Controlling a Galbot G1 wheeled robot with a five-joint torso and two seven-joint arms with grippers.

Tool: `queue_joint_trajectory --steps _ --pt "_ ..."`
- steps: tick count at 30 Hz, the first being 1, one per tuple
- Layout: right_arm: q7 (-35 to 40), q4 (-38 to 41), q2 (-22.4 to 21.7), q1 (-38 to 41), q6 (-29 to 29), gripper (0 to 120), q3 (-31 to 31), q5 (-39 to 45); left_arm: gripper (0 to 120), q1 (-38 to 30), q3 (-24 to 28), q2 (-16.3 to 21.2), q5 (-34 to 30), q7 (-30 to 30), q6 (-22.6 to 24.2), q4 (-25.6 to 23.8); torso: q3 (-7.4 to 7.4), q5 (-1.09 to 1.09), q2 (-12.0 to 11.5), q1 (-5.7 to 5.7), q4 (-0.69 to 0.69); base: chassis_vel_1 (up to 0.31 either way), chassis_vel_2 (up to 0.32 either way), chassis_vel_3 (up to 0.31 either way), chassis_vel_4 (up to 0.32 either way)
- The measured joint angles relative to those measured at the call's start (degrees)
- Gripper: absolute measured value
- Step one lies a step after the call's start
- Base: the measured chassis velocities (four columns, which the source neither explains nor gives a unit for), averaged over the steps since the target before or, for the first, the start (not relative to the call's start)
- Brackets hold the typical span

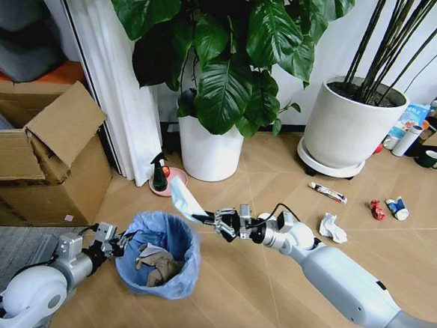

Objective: Pick up the trash bin and place the garbage on the floor into it.

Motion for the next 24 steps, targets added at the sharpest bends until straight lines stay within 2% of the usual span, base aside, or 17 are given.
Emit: queue_joint_trajectory --steps 9,10,13,14,18,20,22,24 --pt "0.89 -1.33 2.21 1.82 -0.24 0 -5.18 -1.24 0 1.15 -1.12 -0.34 0.3 0.06 -0.1 -0.68 0.0 0.0 0.0 0.0 0.03 0.0 0.0 0.0 0.0" --pt "1.21 -1.9 2.64 2.21 -0.39 8 -5.88 -2.23 0 1.23 -1.4 -0.38 0.29 0.06 -0.12 -0.89 0.0 0.0 0.0 0.0 0.02 0.0 0.0 0.0 0.0" --pt "1.43 -2.66 2.81 2.59 -0.69 19 -6.35 -3.39 0 1.37 -1.69 -0.39 0.25 0.06 -0.13 -1.08 0.0 0.01 0.0 0.0 0.02 0.0 0.0 0.0 0.0" --pt "1.43 -2.66 2.81 2.59 -0.69 19 -6.35 -3.39 0 1.37 -1.69 -0.39 0.25 0.06 -0.13 -1.08 0.0 0.01 0.0 0.0 0.02 0.0 0.0 0.0 0.0" --pt "1.78 -3.28 2.61 2.83 -0.95 38 -6.75 -4.25 0 1.37 -1.79 -0.65 0.2 0.05 -0.14 -1.29 0.0 0.0 0.0 0.0 0.01 0.0 0.0 0.0 0.0" --pt "1.79 -3.37 2.63 2.83 -0.95 41 -6.75 -4.35 0 1.35 -1.79 -0.7 0.19 0.05 -0.14 -1.31 0.0 0.0 0.0 0.0 0.01 0.0 0.0 0.0 0.0" --pt "1.88 -3.62 2.73 2.83 -0.95 52 -6.63 -4.61 0 1.27 -1.67 -0.83 0.18 0.01 -0.14 -1.32 0.0 0.01 0.0 0.0 0.01 0.0 0.0 0.0 0.0" --pt "1.96 -3.7 2.78 2.83 -0.95 53 -6.58 -4.79 0 1.26 -1.64 -0.85 0.18 0.0 -0.14 -1.33 0.0 0.0 0.0 0.0 0.01 0.0 0.0 0.0 0.0"
